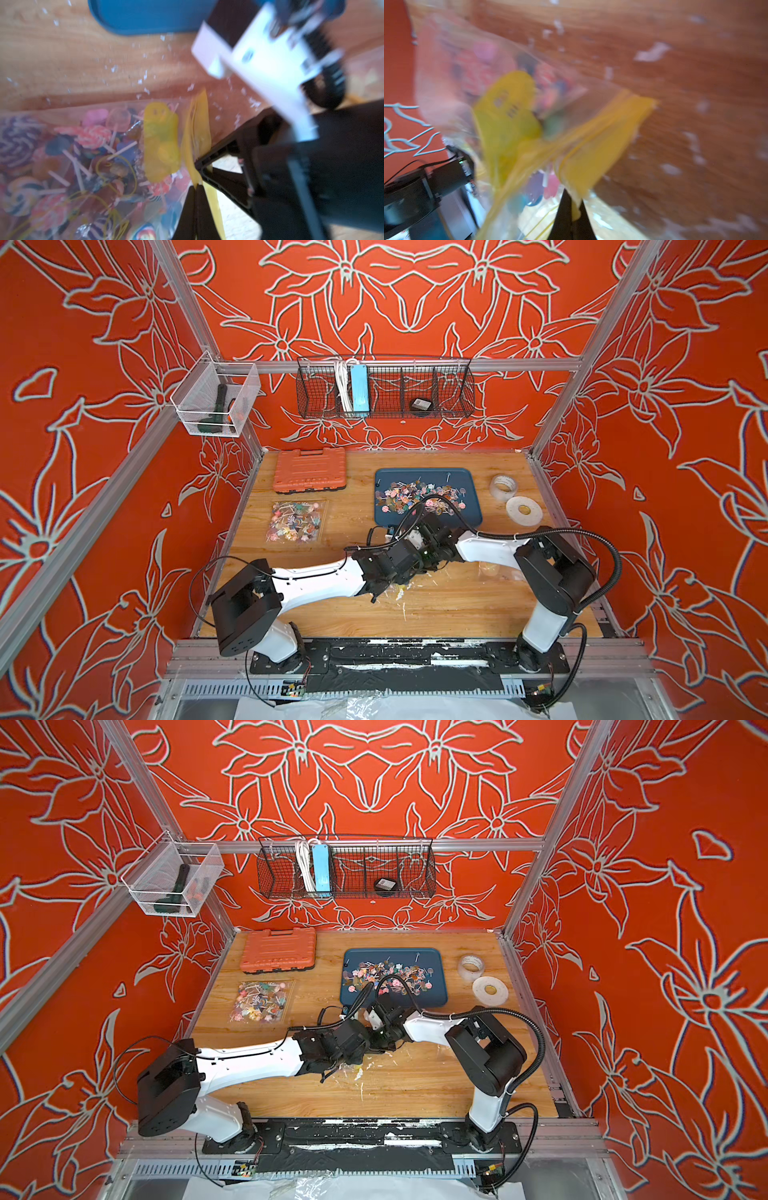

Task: Pour candies out of the ziploc bag
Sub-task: Open the ziploc bag at the center of the board.

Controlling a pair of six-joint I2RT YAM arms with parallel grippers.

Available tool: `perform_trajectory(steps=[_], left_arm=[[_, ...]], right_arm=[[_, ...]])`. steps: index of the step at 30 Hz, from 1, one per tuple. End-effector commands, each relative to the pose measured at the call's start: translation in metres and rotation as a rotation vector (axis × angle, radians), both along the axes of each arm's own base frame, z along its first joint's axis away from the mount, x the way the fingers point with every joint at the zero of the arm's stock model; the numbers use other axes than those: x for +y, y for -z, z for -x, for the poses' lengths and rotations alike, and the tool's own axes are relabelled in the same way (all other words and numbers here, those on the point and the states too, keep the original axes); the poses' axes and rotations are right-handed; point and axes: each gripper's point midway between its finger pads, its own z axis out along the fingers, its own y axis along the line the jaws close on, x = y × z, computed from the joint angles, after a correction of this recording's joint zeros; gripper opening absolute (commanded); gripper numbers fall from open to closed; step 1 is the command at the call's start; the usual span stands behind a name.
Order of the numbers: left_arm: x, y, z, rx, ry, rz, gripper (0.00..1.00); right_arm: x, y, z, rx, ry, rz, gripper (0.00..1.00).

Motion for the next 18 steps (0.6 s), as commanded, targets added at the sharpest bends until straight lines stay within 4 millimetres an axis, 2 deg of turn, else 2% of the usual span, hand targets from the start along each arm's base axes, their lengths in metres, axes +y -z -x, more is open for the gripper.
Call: perform_trajectory(steps=[1, 11, 18], left_arm=[[0.001, -0.03, -0.011, -0.081, -0.036, 0.034, 0.0], [0.003, -0.06, -0.007, -0.097, -0.005, 0.043, 0.0], [0.013, -0.066, -0.003, -0.089, 0.003, -0.006, 0.0]], right_arm=[[-0.022, 0.019, 0.007, 0.028, 0.036, 0.114, 0.0], [-0.028, 0.014, 0.006, 0.007, 0.052, 0.139, 0.0], [-0.033, 0.017, 0.007, 0.012, 0.061, 0.161, 0.0]])
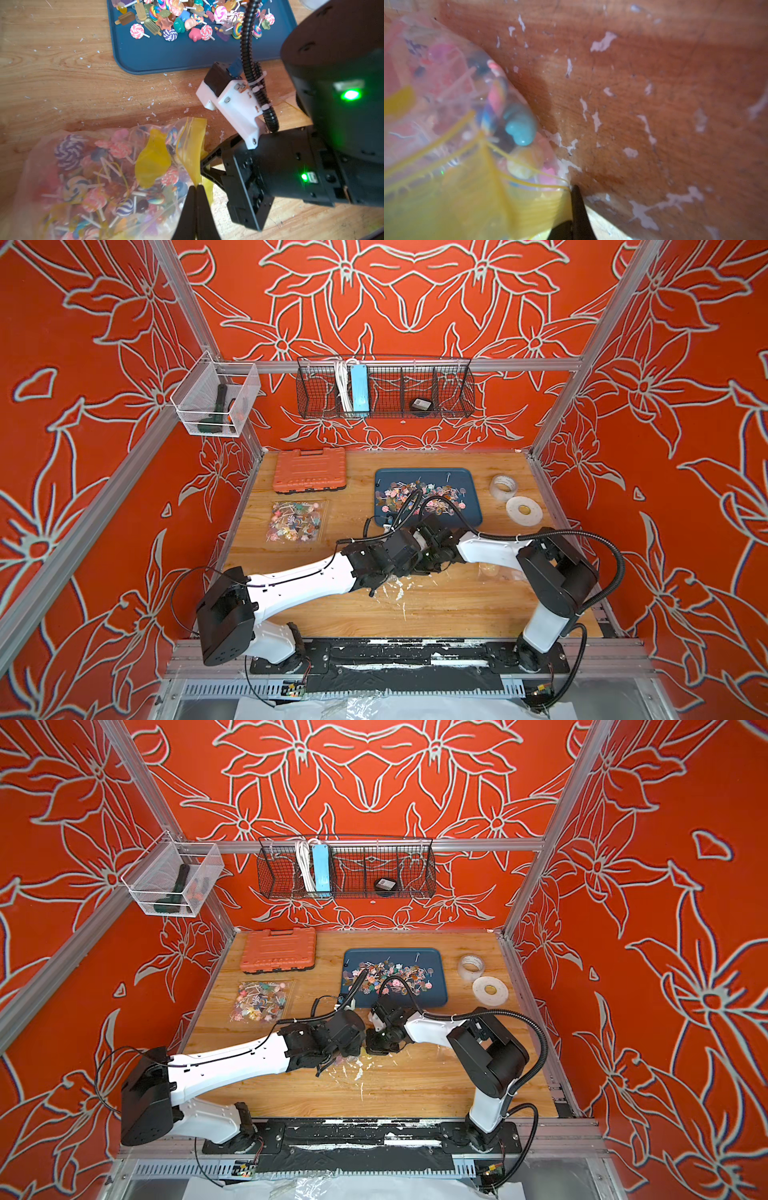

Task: Pour candies out of the ziploc bag
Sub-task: Open the ziploc bag at the center of the board.

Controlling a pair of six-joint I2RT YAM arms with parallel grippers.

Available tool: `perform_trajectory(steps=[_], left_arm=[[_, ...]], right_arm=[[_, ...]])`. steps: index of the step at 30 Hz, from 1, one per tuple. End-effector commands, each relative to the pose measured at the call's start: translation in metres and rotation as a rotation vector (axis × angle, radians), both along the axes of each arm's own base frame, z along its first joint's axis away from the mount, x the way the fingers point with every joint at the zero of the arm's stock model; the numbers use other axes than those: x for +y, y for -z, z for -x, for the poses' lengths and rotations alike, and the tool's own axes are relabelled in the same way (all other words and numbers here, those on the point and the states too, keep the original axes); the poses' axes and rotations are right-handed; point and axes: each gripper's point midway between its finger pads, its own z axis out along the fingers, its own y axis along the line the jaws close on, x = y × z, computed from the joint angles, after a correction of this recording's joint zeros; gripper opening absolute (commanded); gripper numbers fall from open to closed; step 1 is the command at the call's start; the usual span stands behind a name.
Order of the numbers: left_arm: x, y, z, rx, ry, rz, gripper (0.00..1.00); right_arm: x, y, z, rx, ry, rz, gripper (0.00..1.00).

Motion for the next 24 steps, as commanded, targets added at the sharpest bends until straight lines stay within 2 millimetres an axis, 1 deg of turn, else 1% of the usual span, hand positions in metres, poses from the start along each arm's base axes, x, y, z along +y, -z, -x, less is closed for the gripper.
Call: perform_trajectory(steps=[1, 5, 12, 17, 20, 24], left_arm=[[0.008, -0.018, -0.001, -0.037, -0.008, -0.011, 0.0], [0.013, -0.023, -0.001, -0.048, -0.015, -0.014, 0.0], [0.015, -0.032, -0.001, -0.064, -0.019, -0.005, 0.0], [0.009, -0.032, -0.001, -0.064, -0.003, 0.024, 0.0], [-0.001, -0.027, 0.002, -0.05, 0.038, 0.061, 0.0], [-0.019, -0.011, 0.009, -0.016, 0.102, 0.098, 0.0]], right_arm=[[-0.022, 0.013, 0.01, 0.028, 0.029, 0.102, 0.0], [-0.028, 0.012, 0.01, 0.02, 0.038, 0.129, 0.0], [-0.039, 0.011, 0.007, 0.003, 0.092, 0.172, 0.0], [-0.039, 0.005, 0.007, -0.006, 0.096, 0.159, 0.0], [-0.04, -0.012, 0.006, -0.031, 0.096, 0.138, 0.14], [-0.054, -0.047, 0.002, -0.093, 0.136, 0.103, 0.34]])
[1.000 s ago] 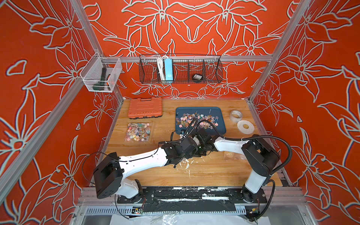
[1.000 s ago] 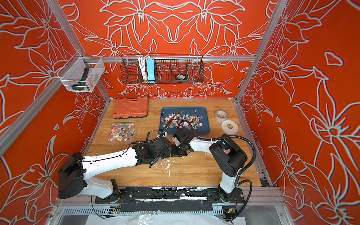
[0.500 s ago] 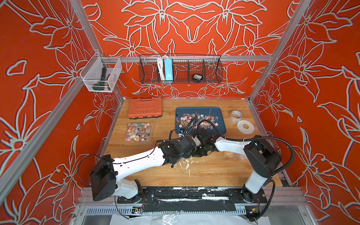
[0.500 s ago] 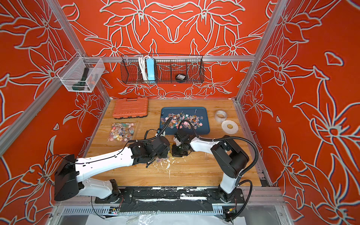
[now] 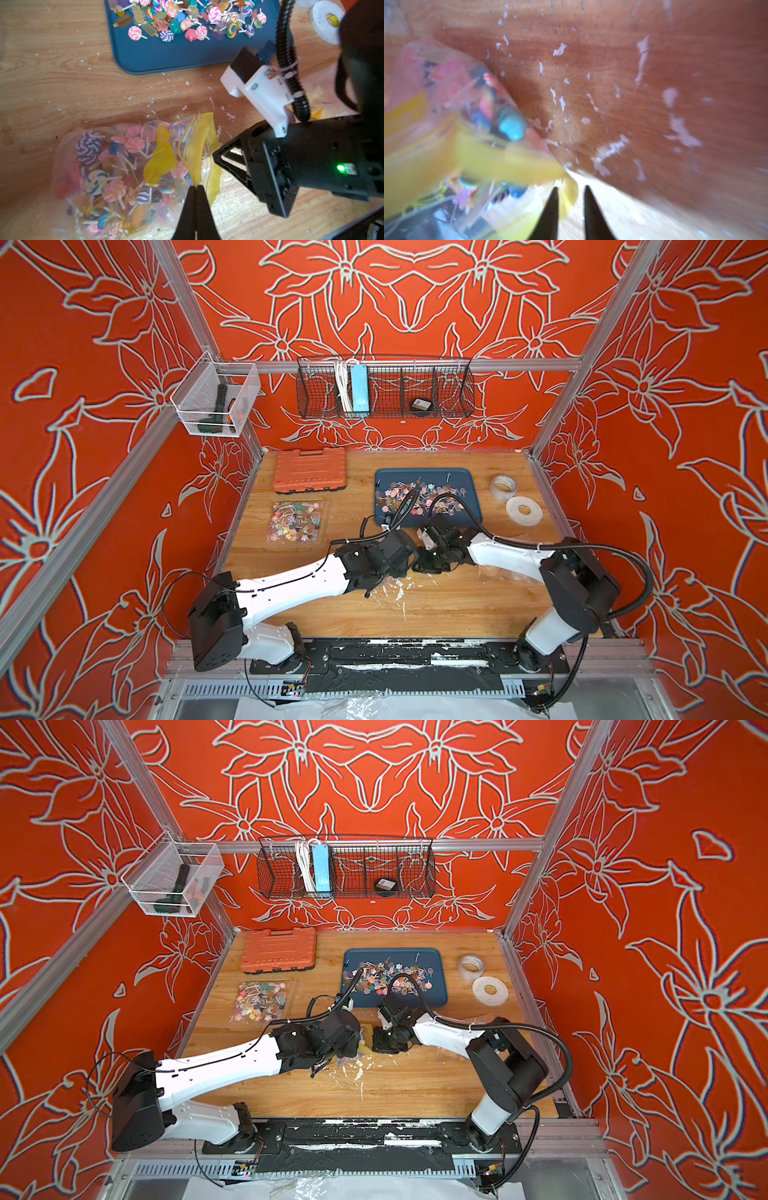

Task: Pour candies out of the ziploc bag
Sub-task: Open the ziploc bag at the center of the board, then pick up the ziploc bag from the center of the board.

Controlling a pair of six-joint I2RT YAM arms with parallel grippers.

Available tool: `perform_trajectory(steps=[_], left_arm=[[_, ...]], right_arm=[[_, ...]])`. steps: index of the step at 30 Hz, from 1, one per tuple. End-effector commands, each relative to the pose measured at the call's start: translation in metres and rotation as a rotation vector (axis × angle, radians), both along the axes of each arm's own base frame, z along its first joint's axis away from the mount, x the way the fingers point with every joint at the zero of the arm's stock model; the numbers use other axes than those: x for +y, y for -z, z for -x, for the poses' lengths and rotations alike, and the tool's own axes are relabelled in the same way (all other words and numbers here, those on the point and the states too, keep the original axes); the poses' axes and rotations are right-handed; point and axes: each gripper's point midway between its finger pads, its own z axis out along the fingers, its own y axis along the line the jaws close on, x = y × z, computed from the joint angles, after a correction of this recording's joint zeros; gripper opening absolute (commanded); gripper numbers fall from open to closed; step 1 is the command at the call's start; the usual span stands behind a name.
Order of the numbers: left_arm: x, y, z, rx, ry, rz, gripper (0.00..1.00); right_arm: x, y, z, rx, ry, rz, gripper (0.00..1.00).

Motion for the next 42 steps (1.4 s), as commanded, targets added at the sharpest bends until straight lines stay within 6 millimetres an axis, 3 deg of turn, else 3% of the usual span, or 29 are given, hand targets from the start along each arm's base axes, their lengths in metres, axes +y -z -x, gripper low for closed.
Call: perform_trajectory(steps=[1, 5, 8, 15, 28, 35, 38, 42], left_arm=[[-0.02, -0.001, 0.002, -0.008, 0.062, 0.065, 0.0], [-0.031, 0.014, 0.007, 0.015, 0.093, 0.043, 0.0], [-0.038, 0.019, 0.008, 0.022, 0.108, 0.033, 0.0], [-0.042, 0.021, 0.008, 0.021, 0.117, 0.027, 0.0], [-0.046, 0.011, 0.005, 0.001, 0.121, 0.044, 0.0], [-0.041, -0.007, 0.007, -0.022, 0.114, 0.065, 0.57], [-0.032, -0.019, 0.006, -0.045, 0.09, 0.063, 0.65], [-0.008, -0.031, 0.004, -0.059, 0.025, 0.039, 0.67]], right_arm=[[-0.024, -0.025, 0.001, -0.035, 0.058, 0.007, 0.39], [-0.035, -0.053, -0.002, -0.048, 0.16, -0.119, 0.63], [-0.03, -0.069, -0.004, -0.032, 0.204, -0.23, 0.72], [0.005, -0.092, -0.011, 0.074, 0.215, -0.442, 0.74], [0.042, -0.064, -0.012, 0.239, 0.212, -0.515, 0.68], [0.043, -0.056, -0.007, 0.249, 0.202, -0.5, 0.62], [0.043, -0.051, -0.003, 0.256, 0.201, -0.495, 0.6], [0.042, -0.041, 0.006, 0.27, 0.19, -0.475, 0.58]])
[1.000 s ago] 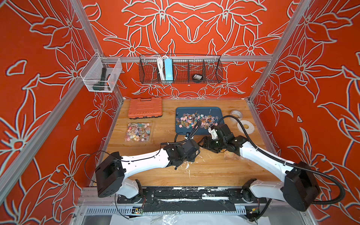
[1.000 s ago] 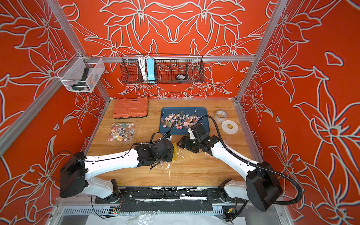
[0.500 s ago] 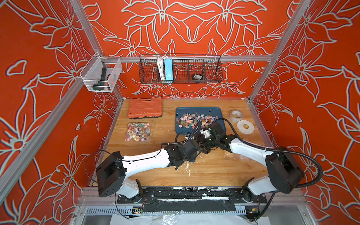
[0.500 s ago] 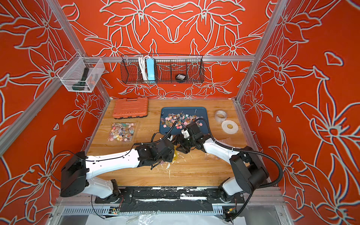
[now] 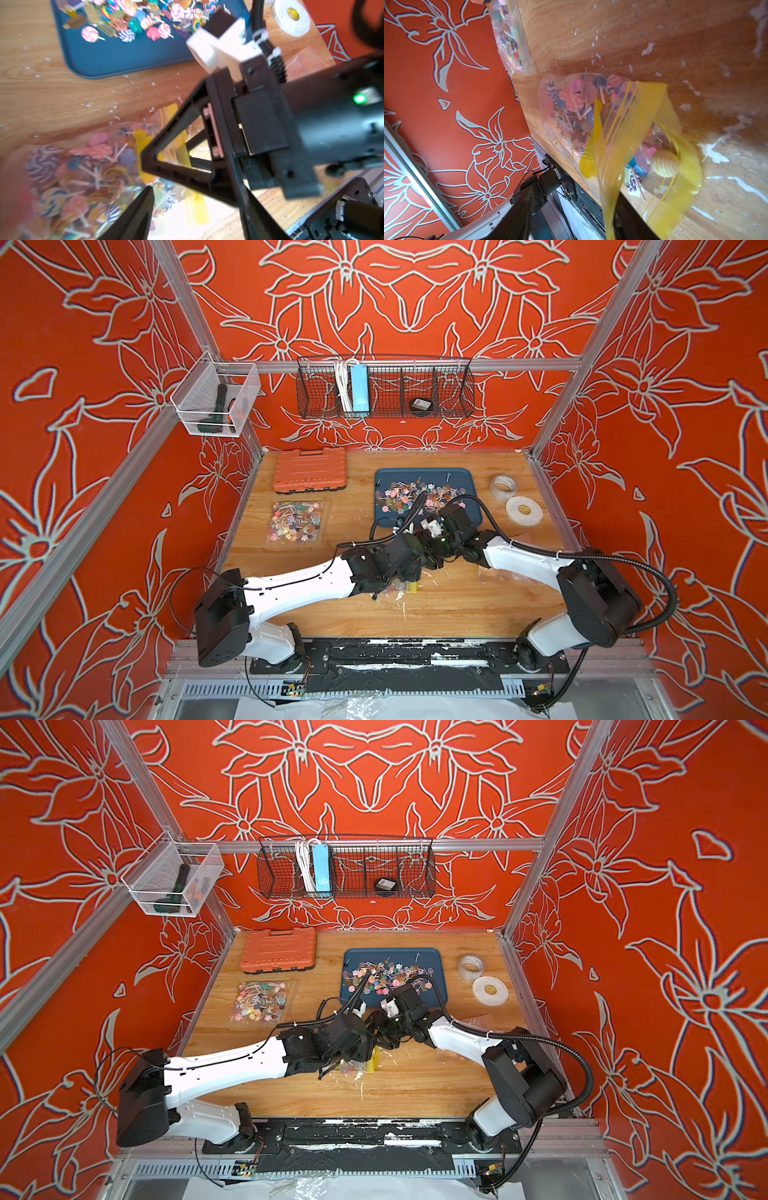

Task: Pour candies out of the ziploc bag
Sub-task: Pick up the ziploc bag from the center of the board.

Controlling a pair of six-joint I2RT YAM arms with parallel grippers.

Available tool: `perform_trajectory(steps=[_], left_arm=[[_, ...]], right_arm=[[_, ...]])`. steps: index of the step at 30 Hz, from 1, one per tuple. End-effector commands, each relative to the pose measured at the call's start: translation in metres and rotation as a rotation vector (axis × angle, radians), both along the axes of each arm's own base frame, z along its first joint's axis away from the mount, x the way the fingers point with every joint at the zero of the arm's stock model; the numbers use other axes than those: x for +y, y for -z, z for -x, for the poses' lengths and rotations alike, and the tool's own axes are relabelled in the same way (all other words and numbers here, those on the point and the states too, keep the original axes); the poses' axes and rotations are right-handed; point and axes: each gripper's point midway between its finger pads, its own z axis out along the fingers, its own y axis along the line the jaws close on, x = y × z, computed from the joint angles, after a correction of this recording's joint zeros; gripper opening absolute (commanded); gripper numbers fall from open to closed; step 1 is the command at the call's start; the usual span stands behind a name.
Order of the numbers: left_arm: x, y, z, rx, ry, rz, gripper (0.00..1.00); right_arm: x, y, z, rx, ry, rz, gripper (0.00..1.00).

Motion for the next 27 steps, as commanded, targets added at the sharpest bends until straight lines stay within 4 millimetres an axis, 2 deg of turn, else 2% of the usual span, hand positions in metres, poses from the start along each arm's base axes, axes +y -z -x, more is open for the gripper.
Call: perform_trajectory(steps=[1, 8, 11, 17, 27], left_arm=[[0.029, -0.02, -0.005, -0.025, -0.09, -0.019, 0.67], [0.094, -0.007, -0.007, 0.033, -0.241, -0.011, 0.67], [0.113, 0.003, -0.006, 0.056, -0.288, 0.007, 0.67], [0.133, 0.019, -0.004, 0.087, -0.324, 0.021, 0.67], [0.139, 0.04, -0.004, 0.128, -0.328, 0.048, 0.67]], right_arm=[[-0.001, 0.018, 0.015, 0.035, -0.029, 0.025, 0.58], [-0.015, 0.052, 0.037, 0.084, -0.054, 0.084, 0.5], [-0.015, 0.057, 0.04, 0.091, -0.055, 0.081, 0.4], [-0.012, 0.048, 0.032, 0.056, -0.049, 0.08, 0.31], [0.001, 0.024, 0.022, -0.003, -0.077, 0.029, 0.24]])
